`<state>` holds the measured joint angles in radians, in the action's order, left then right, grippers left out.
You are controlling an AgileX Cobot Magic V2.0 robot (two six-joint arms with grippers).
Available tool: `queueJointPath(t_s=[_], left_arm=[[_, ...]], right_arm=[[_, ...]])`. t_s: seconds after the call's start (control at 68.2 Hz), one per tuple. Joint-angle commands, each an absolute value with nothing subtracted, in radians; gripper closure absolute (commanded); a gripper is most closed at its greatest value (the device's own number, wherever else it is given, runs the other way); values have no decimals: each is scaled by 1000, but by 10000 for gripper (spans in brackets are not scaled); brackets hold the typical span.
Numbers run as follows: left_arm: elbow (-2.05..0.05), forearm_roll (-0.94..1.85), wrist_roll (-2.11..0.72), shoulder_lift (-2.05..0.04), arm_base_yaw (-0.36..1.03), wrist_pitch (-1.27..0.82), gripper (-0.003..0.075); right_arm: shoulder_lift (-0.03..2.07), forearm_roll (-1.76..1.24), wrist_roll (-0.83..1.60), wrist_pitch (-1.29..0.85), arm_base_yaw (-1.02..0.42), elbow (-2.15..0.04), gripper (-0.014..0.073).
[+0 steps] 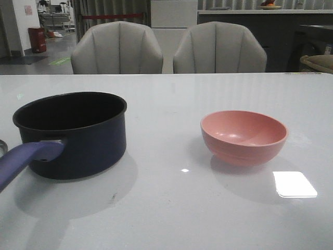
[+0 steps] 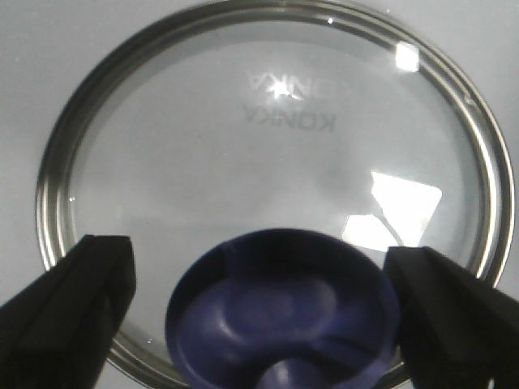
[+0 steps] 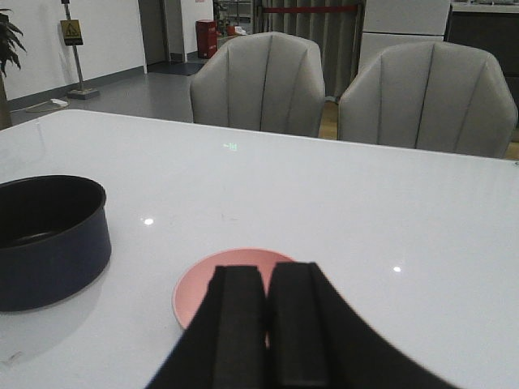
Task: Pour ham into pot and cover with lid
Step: 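Grasp the glass lid knob with the left gripper and lift it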
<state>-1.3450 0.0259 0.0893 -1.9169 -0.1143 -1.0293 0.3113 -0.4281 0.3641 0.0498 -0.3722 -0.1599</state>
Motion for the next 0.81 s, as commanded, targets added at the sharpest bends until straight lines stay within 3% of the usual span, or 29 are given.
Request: queueJointPath(t_s=[0.0,0.103,0.22,0.587,0.792], left_arm=[[-1372,32,98,-1876,-115,-1035,220],[-1379,32,98,-1876,-115,-1036,346],[-1379,41,98,-1876,-115,-1041,432],[-1386,46,98,-1815,-113,-1043,442],[-1498,61,72,-1729,-108,-1054,442]], right_arm=[[315,-427,372,135,-375,-186,447],[315,-427,372,135,-375,-186,447],[315,-427,372,135,-375,-186,447],[315,-427,372,135,-375,-186,447],[315,-427,372,135,-375,-186,447]])
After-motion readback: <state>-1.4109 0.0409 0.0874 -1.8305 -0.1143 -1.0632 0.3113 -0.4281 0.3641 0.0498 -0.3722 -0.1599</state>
